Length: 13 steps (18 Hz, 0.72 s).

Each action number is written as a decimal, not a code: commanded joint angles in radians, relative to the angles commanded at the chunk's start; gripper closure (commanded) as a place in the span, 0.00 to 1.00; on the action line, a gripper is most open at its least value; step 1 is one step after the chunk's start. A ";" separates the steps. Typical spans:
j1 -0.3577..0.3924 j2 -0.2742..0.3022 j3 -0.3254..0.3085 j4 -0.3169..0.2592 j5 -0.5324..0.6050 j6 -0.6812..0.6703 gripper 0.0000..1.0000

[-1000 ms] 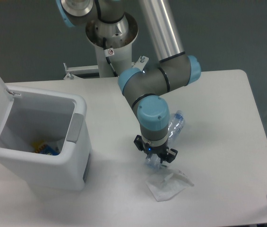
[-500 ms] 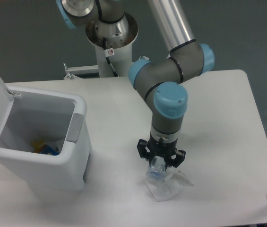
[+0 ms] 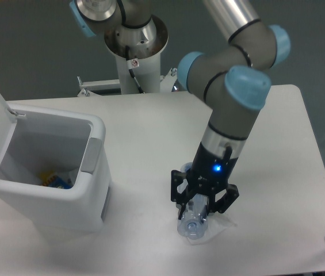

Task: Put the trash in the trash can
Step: 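Close the gripper on the clear plastic bottle and lift it, then carry the bottle over the white bin and open the gripper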

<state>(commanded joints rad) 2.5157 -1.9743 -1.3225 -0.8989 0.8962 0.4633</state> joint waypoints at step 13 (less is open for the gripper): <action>-0.063 0.078 0.126 0.026 -0.347 -0.014 0.52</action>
<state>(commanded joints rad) 2.4530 -1.8961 -1.1965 -0.8728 0.5492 0.4495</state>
